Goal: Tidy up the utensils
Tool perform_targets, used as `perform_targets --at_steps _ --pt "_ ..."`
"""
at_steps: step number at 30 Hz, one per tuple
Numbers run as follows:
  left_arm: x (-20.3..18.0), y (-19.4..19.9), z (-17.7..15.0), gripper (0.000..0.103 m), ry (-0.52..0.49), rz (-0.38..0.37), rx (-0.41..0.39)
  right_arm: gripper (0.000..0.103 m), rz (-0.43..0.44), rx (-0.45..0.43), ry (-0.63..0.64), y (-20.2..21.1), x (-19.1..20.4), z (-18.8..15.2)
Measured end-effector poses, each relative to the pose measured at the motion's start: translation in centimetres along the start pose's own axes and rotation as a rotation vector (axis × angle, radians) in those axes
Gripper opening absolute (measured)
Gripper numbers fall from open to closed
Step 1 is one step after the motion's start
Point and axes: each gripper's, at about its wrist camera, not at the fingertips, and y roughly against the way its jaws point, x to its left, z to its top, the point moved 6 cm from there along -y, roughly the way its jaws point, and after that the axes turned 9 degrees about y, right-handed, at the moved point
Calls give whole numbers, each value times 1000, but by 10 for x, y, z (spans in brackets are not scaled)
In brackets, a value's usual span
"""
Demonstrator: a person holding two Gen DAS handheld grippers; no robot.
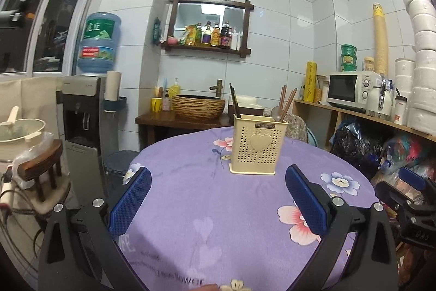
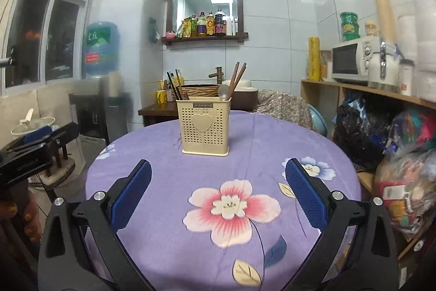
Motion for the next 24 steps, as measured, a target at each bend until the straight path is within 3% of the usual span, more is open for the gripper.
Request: perform_targets --at_steps 5,24 --pt "2 21 -6 98 1 42 -22 97 -4 -15 9 23 16 -2" --pt "2 29 -12 98 -5 32 -28 97 21 -15 -3 23 21 1"
